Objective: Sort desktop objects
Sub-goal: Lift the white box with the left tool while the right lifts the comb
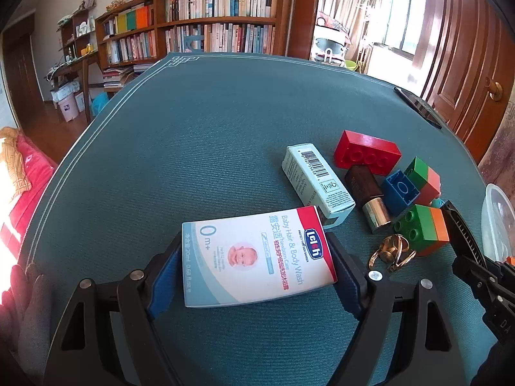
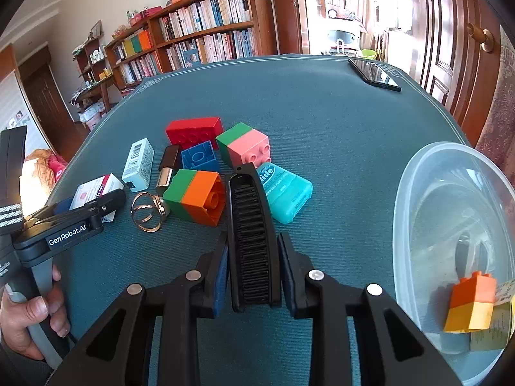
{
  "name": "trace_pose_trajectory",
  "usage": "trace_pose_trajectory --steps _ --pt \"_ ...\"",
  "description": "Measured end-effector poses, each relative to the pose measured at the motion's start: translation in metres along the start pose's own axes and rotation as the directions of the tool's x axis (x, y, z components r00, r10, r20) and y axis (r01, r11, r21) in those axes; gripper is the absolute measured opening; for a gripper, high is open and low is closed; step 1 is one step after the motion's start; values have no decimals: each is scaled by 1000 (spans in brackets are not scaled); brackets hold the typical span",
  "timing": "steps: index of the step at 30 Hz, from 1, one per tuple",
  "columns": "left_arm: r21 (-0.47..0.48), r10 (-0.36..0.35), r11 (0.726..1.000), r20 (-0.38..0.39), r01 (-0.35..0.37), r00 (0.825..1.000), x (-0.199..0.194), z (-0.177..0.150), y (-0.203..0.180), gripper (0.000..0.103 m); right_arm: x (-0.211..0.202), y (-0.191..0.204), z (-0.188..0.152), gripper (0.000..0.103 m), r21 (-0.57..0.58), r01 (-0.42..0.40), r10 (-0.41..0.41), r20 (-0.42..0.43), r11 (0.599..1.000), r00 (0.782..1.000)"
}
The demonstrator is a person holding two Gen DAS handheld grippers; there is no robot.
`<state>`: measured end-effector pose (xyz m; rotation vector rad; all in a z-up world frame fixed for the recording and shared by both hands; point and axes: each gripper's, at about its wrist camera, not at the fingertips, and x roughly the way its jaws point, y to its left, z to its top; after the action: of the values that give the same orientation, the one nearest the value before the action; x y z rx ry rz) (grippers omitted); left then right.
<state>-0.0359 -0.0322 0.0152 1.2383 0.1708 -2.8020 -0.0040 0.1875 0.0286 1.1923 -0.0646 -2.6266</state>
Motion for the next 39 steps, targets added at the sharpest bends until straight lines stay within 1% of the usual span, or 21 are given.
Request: trace_pose_trajectory --steps 6,12,22,27,30,35,39 --pt "-15 -2 1000 -3 2 1000 -8 -5 3 84 -7 -4 0 31 32 -39 39 6 999 999" --pt "2 -4 1000 1 4 1000 -15 -5 -5 83 -16 -6 0 30 57 -66 64 28 996 998" --pt "73 -39 997 29 37 999 -29 6 -32 83 -30 -16 1 30 90 -81 74 79 993 994" --pt "104 -56 993 20 53 998 -26 7 -46 82 -23 -17 -3 30 90 -130 128 35 987 991" --pt "112 -59 992 11 57 998 -24 5 -51 82 -14 -15 -8 30 77 -140 140 -3 987 990" --pt "112 -58 992 14 56 998 -25 -1 -53 81 3 -11 -19 31 57 -118 122 -71 991 990" --pt "115 -62 992 14 60 998 -23 -2 -51 80 7 -7 -18 31 25 -92 93 -67 995 993"
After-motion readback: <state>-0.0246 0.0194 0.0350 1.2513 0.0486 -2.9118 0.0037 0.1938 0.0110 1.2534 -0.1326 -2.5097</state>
